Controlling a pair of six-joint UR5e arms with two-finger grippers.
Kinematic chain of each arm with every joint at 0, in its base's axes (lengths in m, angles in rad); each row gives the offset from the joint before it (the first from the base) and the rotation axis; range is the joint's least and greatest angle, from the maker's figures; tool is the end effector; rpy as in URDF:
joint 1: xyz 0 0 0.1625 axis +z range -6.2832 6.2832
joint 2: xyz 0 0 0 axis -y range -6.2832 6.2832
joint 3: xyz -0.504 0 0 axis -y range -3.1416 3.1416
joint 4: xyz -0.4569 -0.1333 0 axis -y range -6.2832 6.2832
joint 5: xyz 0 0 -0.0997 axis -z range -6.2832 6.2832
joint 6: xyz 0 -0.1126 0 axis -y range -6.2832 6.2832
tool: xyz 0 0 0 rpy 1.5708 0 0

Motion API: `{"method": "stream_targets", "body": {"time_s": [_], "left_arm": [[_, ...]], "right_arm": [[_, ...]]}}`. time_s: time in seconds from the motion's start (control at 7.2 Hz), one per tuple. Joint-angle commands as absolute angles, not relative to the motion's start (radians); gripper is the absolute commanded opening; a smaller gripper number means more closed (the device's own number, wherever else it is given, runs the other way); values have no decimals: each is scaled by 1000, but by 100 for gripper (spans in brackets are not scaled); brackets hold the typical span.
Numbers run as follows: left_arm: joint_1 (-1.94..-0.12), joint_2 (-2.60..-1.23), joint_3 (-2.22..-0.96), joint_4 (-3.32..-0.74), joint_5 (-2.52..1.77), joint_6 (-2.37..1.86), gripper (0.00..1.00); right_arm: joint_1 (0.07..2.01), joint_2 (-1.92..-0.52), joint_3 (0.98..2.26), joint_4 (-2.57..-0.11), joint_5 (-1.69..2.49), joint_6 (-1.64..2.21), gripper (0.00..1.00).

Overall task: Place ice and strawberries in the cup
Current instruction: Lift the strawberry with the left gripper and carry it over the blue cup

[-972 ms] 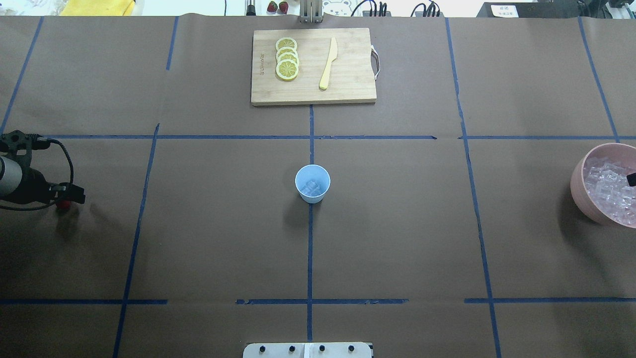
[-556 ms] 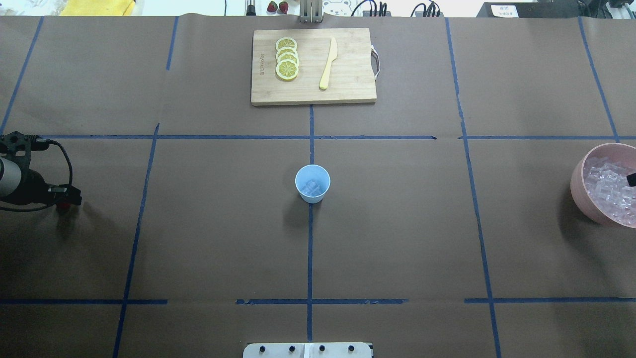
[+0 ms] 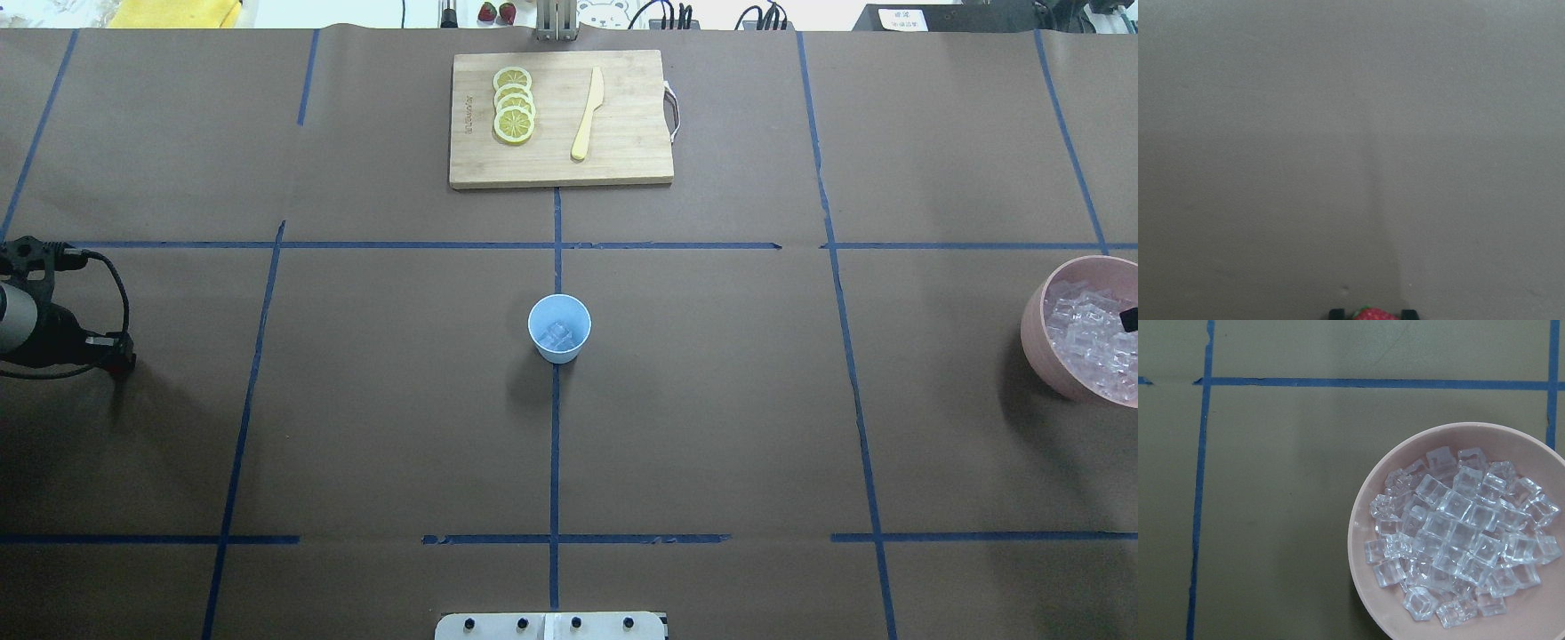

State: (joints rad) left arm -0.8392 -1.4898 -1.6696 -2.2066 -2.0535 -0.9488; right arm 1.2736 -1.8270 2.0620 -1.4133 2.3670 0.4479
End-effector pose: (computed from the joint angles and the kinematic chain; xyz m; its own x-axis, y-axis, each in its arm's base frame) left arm 0.3110 -0.4677 0.6753 0.7052 -0.0130 -0.7089 0.0734 0.9958 0.0548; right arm -0.0780 -0.4351 0.5783 0.6478 -0.0376 0.7609 -0.0111 0.9982 0.0588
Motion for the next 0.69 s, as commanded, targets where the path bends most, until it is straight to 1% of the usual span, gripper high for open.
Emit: {"method": "stream_targets", "body": {"time_s": [0.0,0.14,0.28,0.42,0.56], "left_arm": [[-841,-1499,-1760,-2197,-2059,-1038,0],[-832,-1532,-1835,-2144,-2062,-1134,0],[-813,-1625,-1885,-2062,-2063,-1225,0],[-742,-1785,-1922,-1922,-2062,-1344,0],[-680,-1965,-1928,-1761,-2056,-1433,0]], "right_arm": [[1275,-1819,2065,-1422,2367,448,99],[1276,-1819,2063,-1422,2367,448,99],[1279,-1819,2063,-1422,2367,448,99],[1282,-1819,2063,-1422,2367,448,99],[1290,-1821,2068,-1422,2368,446,99]]}}
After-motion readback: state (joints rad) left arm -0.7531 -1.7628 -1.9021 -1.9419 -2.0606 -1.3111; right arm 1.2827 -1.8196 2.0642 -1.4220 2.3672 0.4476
